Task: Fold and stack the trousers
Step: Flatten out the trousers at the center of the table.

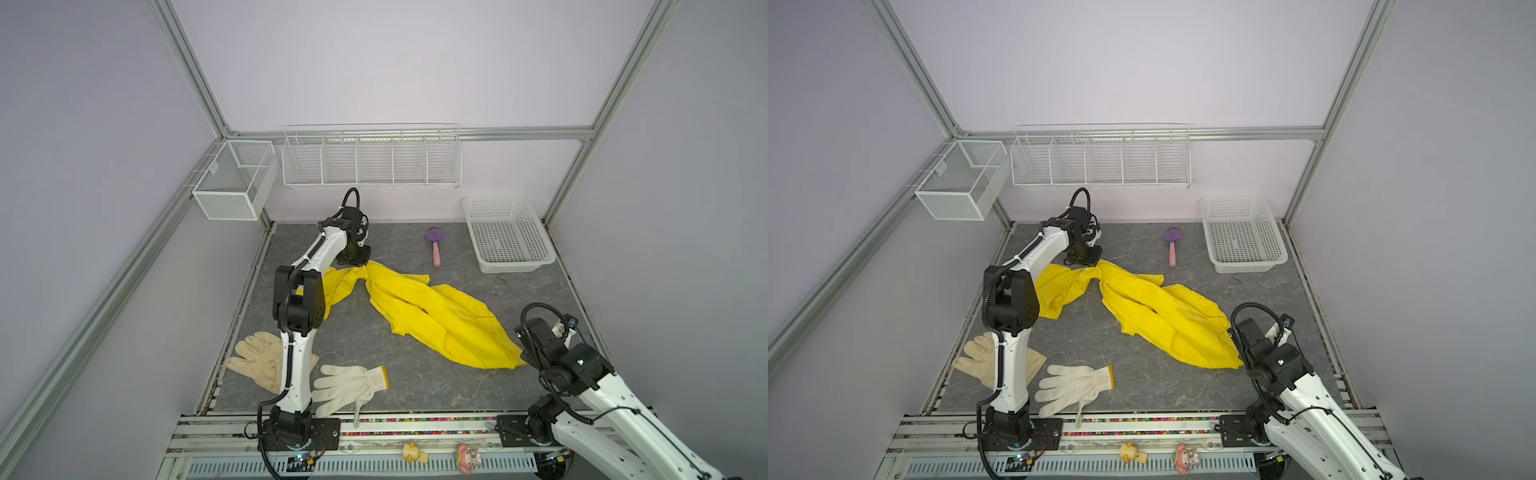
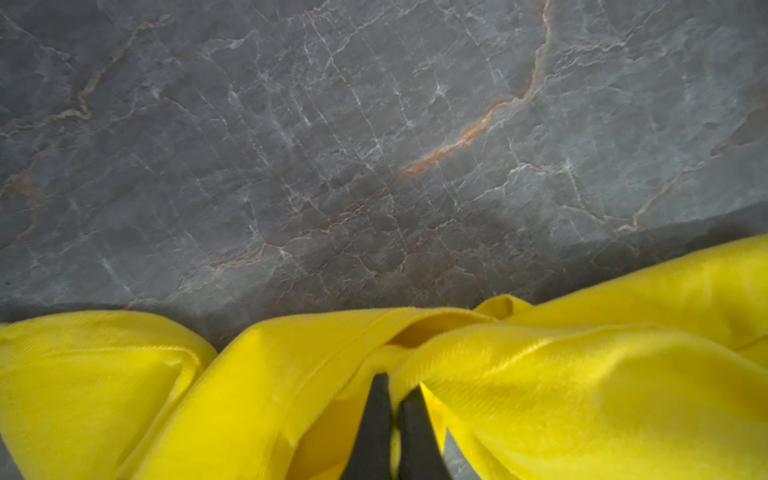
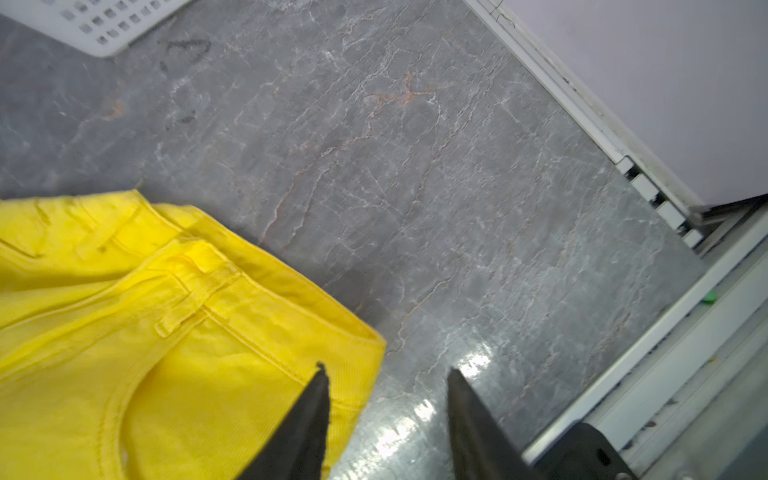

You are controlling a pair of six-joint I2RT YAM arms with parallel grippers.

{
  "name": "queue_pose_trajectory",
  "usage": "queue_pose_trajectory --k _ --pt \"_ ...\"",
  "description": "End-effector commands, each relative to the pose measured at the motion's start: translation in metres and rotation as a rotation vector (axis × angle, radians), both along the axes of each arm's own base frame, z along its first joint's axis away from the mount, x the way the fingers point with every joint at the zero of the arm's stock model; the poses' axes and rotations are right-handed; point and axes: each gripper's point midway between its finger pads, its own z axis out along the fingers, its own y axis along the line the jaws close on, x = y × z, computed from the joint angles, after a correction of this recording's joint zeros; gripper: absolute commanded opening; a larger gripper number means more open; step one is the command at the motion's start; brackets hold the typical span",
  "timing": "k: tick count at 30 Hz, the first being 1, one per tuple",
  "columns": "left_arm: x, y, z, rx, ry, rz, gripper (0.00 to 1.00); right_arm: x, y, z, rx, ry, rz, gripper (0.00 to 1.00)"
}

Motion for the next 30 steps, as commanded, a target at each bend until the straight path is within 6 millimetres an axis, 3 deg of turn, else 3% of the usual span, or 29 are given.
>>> queue_pose_trajectory --k 1,5,9,14,17,23,27,30 --pt "0.02 -0.006 0.023 -0.031 -0.075 0.008 0.0 -0.004 -0.008 0.023 -0.023 -0.018 -0.013 0.64" --pt "0.015 -0.008 0.032 -0.028 -0.072 -0.018 0.02 0.025 -0.001 0.074 -0.099 -0.149 0.142 0.77" --pt "0.007 -0.003 0.041 -0.001 -0.058 -0.024 0.09 0.074 0.045 0.085 -0.103 -0.167 0.455 0.92" --pt "-0.006 -0.003 0.066 -0.037 -0.067 0.001 0.27 0.115 0.103 0.058 0.044 -0.118 0.732 0.95" --pt "-0.017 0.003 0.086 -0.052 -0.1 0.034 0.4 0.135 0.123 0.035 0.13 -0.105 0.783 0.98" --pt "-0.05 0.013 0.122 -0.101 -0.151 0.097 0.56 0.168 0.115 -0.008 0.195 -0.045 0.731 1.0" --pt "-0.083 0.005 0.119 -0.243 -0.127 0.165 0.63 0.183 0.116 -0.034 0.226 0.025 0.731 0.99" --pt "-0.105 -0.003 0.101 -0.338 -0.104 0.213 0.71 0.187 0.119 -0.054 0.245 0.078 0.728 0.98"
